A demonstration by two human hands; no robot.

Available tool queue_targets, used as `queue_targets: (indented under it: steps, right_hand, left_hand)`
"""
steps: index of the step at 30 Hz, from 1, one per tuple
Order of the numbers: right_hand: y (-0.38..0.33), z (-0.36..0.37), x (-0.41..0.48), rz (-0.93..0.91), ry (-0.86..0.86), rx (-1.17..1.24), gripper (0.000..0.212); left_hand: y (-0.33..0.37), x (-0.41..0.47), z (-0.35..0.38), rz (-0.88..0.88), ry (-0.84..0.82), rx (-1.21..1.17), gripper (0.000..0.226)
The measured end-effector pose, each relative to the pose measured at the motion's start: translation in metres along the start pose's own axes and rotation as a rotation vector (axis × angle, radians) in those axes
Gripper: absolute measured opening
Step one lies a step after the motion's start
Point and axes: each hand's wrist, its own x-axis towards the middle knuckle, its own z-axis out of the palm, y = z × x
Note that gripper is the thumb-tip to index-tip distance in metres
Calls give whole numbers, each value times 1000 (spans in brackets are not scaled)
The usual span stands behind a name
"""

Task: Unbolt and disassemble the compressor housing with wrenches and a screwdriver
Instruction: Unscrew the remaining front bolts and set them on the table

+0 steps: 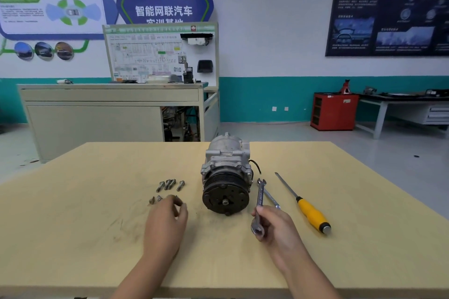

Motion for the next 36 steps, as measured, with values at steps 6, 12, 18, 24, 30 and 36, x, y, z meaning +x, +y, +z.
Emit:
queue_targets:
  steps: [6, 12, 18, 24, 30, 36]
  right_hand:
    - [-2, 1, -3, -7, -91, 40, 30]
    - [0, 4, -5, -50, -128, 29, 35]
    - [-1, 4, -4, -34, -139, 14, 28]
    - [-3, 3, -6, -27, -195, -28, 22]
    - [-1, 4, -8, 5, -250, 23, 19]
    - [-2, 5, -7, 41, -250, 51, 19]
  left_hand:
    - [52, -24, 22, 47, -474, -465, 31]
    - [89, -28, 44, -290, -779, -992, 38]
    - [95, -27, 56, -270, -720, -1042, 30]
    - [92, -25, 56, -224, -722, -1091, 31]
    - [85, -25, 63, -252, -728, -1053, 37]
    - [86, -23, 63, -239, -699, -1040, 37]
